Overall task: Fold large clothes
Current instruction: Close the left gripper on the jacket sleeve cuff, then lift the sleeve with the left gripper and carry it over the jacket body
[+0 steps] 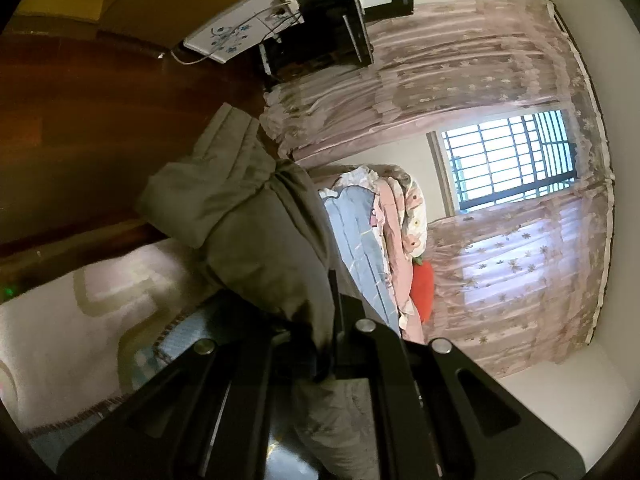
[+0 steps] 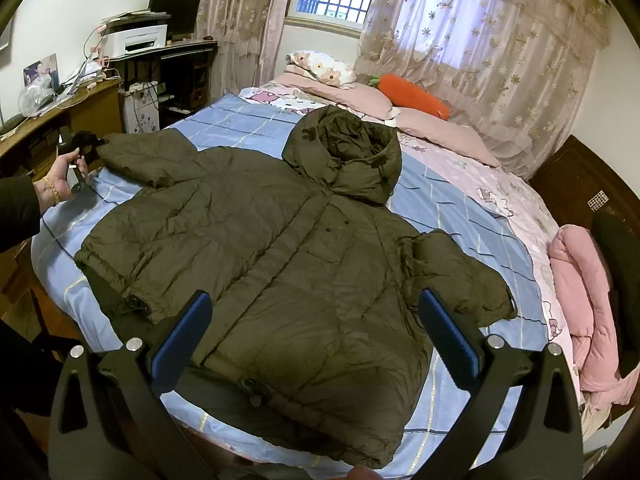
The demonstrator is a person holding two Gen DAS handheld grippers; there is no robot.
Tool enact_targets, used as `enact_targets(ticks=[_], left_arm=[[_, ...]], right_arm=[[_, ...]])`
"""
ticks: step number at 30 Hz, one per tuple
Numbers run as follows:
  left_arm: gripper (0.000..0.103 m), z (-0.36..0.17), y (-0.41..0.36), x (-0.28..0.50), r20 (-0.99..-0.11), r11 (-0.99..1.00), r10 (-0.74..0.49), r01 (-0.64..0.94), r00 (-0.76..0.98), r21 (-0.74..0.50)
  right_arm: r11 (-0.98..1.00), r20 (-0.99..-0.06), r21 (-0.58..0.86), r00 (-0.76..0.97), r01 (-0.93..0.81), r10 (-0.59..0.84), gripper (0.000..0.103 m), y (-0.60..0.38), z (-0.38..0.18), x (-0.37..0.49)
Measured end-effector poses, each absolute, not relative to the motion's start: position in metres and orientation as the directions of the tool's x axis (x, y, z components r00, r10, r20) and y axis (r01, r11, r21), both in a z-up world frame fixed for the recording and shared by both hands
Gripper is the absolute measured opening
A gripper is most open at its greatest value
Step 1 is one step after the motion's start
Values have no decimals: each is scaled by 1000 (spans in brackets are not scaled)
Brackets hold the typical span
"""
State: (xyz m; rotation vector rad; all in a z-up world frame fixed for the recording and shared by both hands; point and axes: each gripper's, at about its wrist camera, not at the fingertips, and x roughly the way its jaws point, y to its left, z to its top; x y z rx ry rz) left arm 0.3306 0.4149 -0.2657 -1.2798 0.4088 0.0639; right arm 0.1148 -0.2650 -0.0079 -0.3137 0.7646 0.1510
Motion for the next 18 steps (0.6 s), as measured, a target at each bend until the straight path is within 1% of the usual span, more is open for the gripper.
enact_targets(ticks=[3,9,14,18], left_arm=[[3,-250,410,331,-330,350,-168,-257,929,-901],[3,-203,386,338,-342,507,-151,-224,927,-832],[3,-153,352,344,-367,673,-132,-189,921,-715],[3,-120,325,344,-356,759,-128,-140,926,-636]], right_arm=[[945,-695,-219,718,-242,23,102,-269,-5,114],[950,-687,-211,726,-231,24,102,-277,-2,111],[954,-678,-202,734,-224,29,102,-283,2,107],[957,-670,-195,741,-217,31,102,-285,5,103]])
